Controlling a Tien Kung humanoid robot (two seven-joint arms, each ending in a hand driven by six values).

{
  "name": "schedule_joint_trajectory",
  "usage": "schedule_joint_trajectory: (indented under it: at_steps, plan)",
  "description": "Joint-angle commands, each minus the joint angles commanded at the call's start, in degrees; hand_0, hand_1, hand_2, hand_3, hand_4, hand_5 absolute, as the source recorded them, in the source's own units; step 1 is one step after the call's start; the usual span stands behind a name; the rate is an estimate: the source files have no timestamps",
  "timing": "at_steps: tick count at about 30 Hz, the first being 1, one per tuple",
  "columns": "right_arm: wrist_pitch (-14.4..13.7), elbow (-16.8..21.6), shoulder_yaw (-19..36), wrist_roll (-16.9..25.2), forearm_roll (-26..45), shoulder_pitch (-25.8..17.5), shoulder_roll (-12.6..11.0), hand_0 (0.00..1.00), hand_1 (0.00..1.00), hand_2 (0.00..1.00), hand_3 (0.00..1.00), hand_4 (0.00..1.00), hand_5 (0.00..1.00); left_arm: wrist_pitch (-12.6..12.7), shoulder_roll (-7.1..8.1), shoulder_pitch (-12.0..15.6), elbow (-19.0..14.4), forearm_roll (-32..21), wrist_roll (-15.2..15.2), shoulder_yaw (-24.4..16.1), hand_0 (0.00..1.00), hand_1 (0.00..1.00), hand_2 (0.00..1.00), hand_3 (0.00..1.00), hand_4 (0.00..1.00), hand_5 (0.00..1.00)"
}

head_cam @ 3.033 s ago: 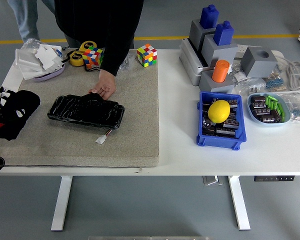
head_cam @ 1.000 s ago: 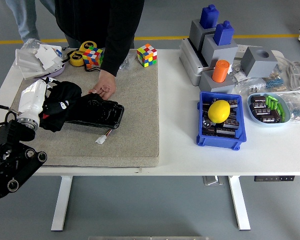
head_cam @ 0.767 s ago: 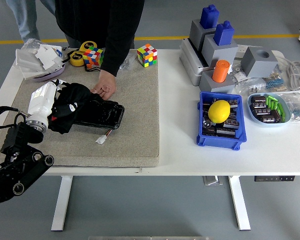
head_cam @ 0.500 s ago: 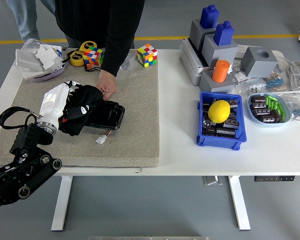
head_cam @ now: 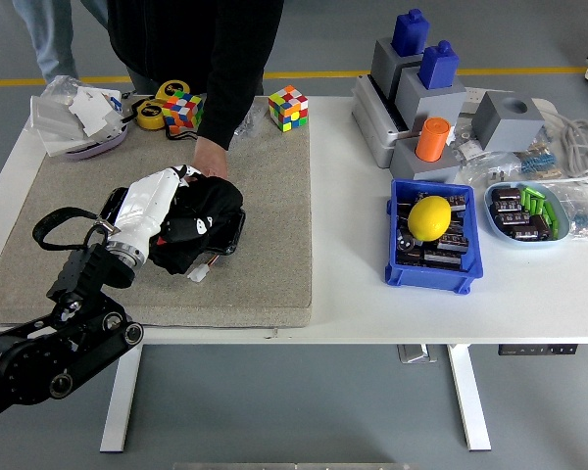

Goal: Pick the rag up,wipe the panel,place it on the desk

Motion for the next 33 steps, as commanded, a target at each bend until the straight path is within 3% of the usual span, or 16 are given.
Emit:
schedule_joint_trajectory:
  at_steps: [10,18,33]
  plan:
    - [0.0,0.0,-0.3,-0.1,0.2,0.0,-0.1,0.725,0.657,0.679,0.619,0.998,0.580,0.1,-0.63,-1.6,-1.2,-0.3,0.2,2.7,0.206,0.119,0.386,0.656,0.648,0.002]
    - [0.0,0.1,0.0,0.0,0.1,-0.1,0.0,0.724,0.657,0.679,0.618,0.998,0.580,0.3,-0.76,-1.2,0.1,-0.8,-0.3,2.9,0.206,0.118,0.385,0.660,0.646,0.002]
    - [-0.1,0.3,0.5,-0.2,-0.4,-0.3,0.0,0.724,0.656,0.679,0.618,0.998,0.582,0.0,0.95,-0.1,0.9,-0.4,-0.3,0.1,0.206,0.117,0.386,0.661,0.644,0.002]
